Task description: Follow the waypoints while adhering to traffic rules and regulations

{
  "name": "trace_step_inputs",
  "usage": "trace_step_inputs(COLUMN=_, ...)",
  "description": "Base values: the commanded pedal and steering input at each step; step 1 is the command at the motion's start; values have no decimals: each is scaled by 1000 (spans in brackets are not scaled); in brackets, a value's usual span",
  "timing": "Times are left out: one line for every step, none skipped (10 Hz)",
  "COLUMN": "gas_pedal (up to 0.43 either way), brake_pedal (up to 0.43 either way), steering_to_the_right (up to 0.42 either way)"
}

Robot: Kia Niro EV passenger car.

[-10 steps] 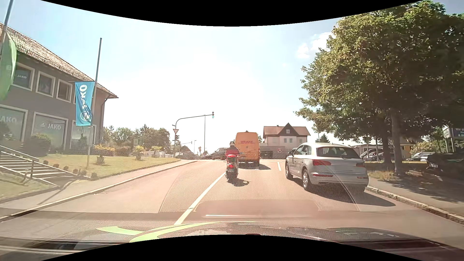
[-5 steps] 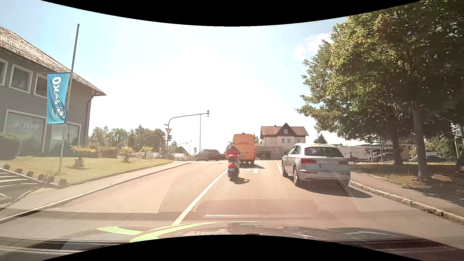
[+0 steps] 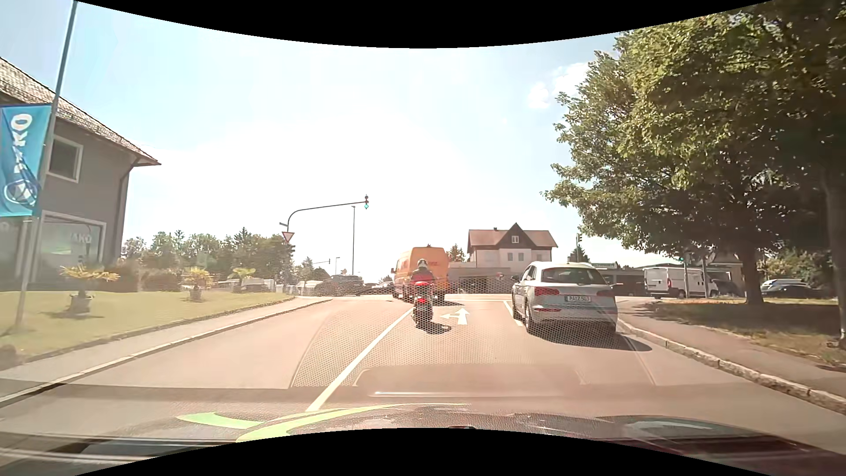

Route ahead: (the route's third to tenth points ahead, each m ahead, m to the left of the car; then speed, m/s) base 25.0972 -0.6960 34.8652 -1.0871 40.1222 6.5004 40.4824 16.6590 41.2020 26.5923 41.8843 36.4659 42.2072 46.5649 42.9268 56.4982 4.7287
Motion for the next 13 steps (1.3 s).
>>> trace_step_inputs(gas_pedal=449, brake_pedal=0, steering_to_the_right=44)
trace_step_inputs(gas_pedal=449, brake_pedal=0, steering_to_the_right=44)
trace_step_inputs(gas_pedal=449, brake_pedal=0, steering_to_the_right=43)
trace_step_inputs(gas_pedal=449, brake_pedal=0, steering_to_the_right=42)
trace_step_inputs(gas_pedal=449, brake_pedal=0, steering_to_the_right=42)
trace_step_inputs(gas_pedal=449, brake_pedal=0, steering_to_the_right=41)
trace_step_inputs(gas_pedal=449, brake_pedal=0, steering_to_the_right=40)
trace_step_inputs(gas_pedal=449, brake_pedal=0, steering_to_the_right=39)
trace_step_inputs(gas_pedal=449, brake_pedal=0, steering_to_the_right=38)
trace_step_inputs(gas_pedal=449, brake_pedal=0, steering_to_the_right=37)
trace_step_inputs(gas_pedal=449, brake_pedal=0, steering_to_the_right=31)
trace_step_inputs(gas_pedal=449, brake_pedal=0, steering_to_the_right=28)
trace_step_inputs(gas_pedal=449, brake_pedal=0, steering_to_the_right=25)
